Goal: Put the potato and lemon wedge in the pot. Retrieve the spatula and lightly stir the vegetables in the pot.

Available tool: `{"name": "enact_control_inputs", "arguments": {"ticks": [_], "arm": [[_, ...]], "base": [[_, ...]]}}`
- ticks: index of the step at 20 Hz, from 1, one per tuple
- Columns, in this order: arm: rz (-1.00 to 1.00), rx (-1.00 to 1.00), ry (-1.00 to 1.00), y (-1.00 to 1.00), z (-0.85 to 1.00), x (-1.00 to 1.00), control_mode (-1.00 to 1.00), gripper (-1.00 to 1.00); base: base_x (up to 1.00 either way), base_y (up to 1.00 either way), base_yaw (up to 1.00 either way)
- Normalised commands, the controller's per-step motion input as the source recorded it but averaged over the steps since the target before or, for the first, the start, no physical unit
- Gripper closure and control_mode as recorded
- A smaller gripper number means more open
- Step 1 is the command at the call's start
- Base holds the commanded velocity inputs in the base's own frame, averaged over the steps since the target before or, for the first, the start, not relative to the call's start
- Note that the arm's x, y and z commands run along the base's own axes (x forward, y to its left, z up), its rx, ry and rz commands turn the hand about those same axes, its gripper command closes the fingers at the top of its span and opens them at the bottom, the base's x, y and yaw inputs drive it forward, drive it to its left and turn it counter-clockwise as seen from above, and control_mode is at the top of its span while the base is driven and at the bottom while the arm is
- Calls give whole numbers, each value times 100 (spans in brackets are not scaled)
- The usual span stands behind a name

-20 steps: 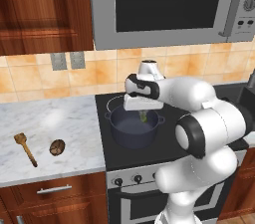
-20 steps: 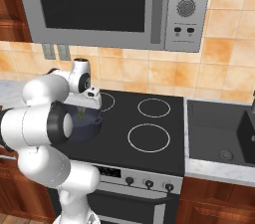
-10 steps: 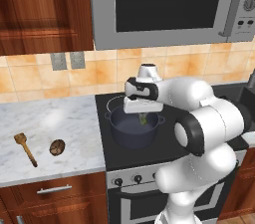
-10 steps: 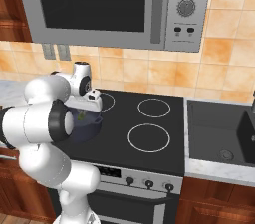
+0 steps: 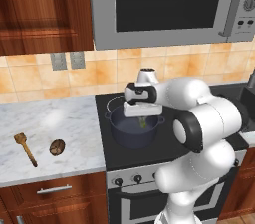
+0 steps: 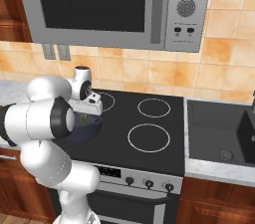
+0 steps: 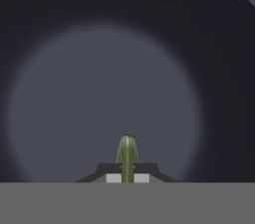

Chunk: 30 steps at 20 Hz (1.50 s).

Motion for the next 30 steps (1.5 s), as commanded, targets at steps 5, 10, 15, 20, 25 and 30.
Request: {"name": "enact_control_inputs", "arguments": {"ticks": [5,10,15,20,25,30], "arm": [[0,-3,0,0,-1,11,-100,100],[0,-3,0,0,0,14,-100,100],[0,-3,0,0,0,10,-100,100],[0,0,0,0,0,0,-100,100],[0,0,0,0,0,0,-100,-100],[0,0,0,0,0,0,-100,-100]], "base": [[0,0,0],[0,0,0],[0,0,0],[0,0,0],[0,0,0],[0,0,0]]}}
